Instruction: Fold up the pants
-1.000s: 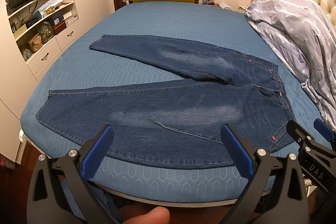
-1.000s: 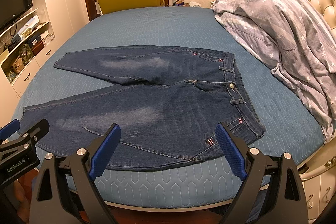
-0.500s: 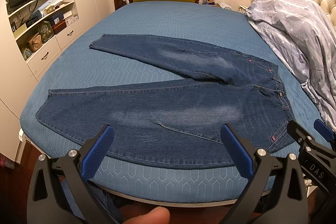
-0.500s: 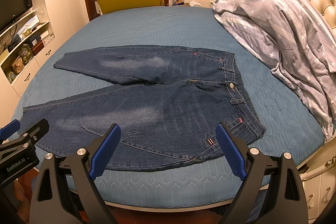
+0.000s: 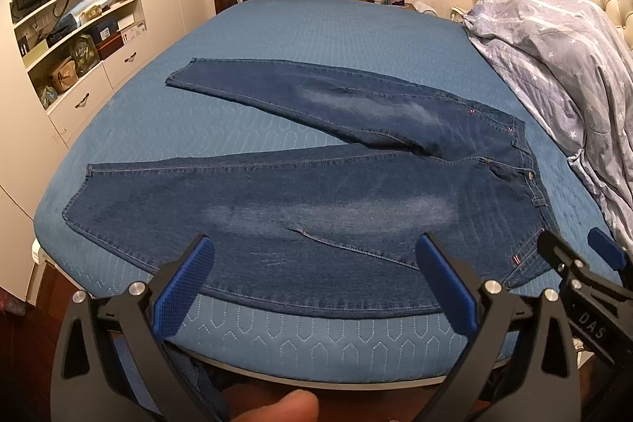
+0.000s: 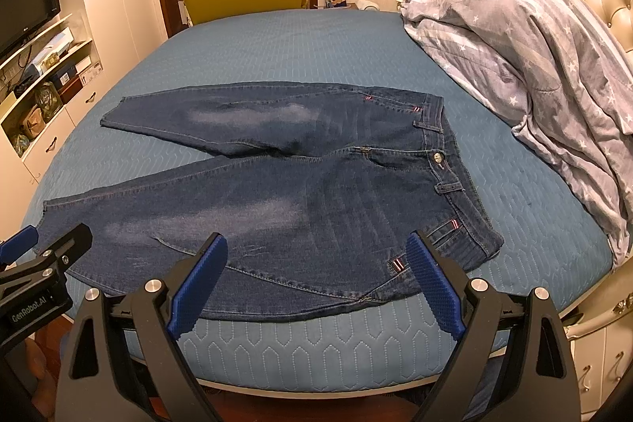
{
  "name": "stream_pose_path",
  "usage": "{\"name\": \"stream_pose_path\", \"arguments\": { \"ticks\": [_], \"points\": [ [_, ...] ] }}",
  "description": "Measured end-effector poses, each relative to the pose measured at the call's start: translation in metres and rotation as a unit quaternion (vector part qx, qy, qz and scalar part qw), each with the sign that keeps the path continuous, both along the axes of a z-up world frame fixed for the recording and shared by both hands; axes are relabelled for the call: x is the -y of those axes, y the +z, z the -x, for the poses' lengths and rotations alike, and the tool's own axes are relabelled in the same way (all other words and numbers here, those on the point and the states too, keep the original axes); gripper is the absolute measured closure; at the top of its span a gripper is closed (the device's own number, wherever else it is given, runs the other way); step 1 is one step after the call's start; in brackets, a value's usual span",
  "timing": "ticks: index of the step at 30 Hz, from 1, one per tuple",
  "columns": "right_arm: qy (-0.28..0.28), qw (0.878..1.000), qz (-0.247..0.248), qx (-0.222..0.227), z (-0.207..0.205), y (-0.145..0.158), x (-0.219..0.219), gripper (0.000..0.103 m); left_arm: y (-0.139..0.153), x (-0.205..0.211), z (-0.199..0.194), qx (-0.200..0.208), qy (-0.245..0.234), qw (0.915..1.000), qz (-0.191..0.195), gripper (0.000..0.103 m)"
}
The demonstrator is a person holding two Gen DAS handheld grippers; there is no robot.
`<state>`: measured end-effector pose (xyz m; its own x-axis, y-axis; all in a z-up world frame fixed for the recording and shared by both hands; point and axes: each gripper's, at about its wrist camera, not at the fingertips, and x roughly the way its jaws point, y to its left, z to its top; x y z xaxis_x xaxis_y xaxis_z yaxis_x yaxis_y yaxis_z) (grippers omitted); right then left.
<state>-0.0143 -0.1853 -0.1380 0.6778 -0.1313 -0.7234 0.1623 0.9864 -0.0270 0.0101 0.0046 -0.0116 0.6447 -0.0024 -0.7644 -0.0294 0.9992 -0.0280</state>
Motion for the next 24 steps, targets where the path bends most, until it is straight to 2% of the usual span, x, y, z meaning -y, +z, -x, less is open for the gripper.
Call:
{"name": "stream_pose_path", "arguments": {
  "ticks": [2,4,8,12,17,19,24],
  "points": [
    [0.001,1.000,0.001,-0.007,-0.004,-0.005,0.000,0.015,-0.003,-0.002,-0.006,0.001,-0.013,0.9996,0.024,0.001],
    [0.009,1.000,-0.020,-0.019,-0.010,-0.011,0.002,0.015,-0.006,-0.005,-0.013,0.004,-0.037,0.9978,0.054,0.001],
    [0.014,0.997,-0.074,-0.028,-0.029,-0.020,0.024,0.015,-0.014,-0.010,-0.027,0.002,-0.056,0.9962,0.067,0.001],
    [-0.017,0.994,-0.096,-0.046,-0.083,-0.034,0.089,0.015,-0.031,-0.020,-0.042,-0.031,-0.067,0.9896,0.123,0.001],
    [-0.033,0.993,-0.048,-0.103,-0.193,-0.052,0.182,0.015,-0.061,-0.030,-0.059,-0.054,-0.054,0.9907,0.113,0.002],
    [-0.039,0.991,-0.005,-0.126,-0.251,-0.061,0.223,0.015,-0.070,-0.041,-0.068,-0.064,-0.042,0.9903,0.116,0.002],
    [0.015,0.981,0.080,-0.177,-0.352,-0.085,0.270,0.015,-0.091,-0.073,-0.087,-0.089,0.005,0.9894,0.115,0.002]
  ]
}}
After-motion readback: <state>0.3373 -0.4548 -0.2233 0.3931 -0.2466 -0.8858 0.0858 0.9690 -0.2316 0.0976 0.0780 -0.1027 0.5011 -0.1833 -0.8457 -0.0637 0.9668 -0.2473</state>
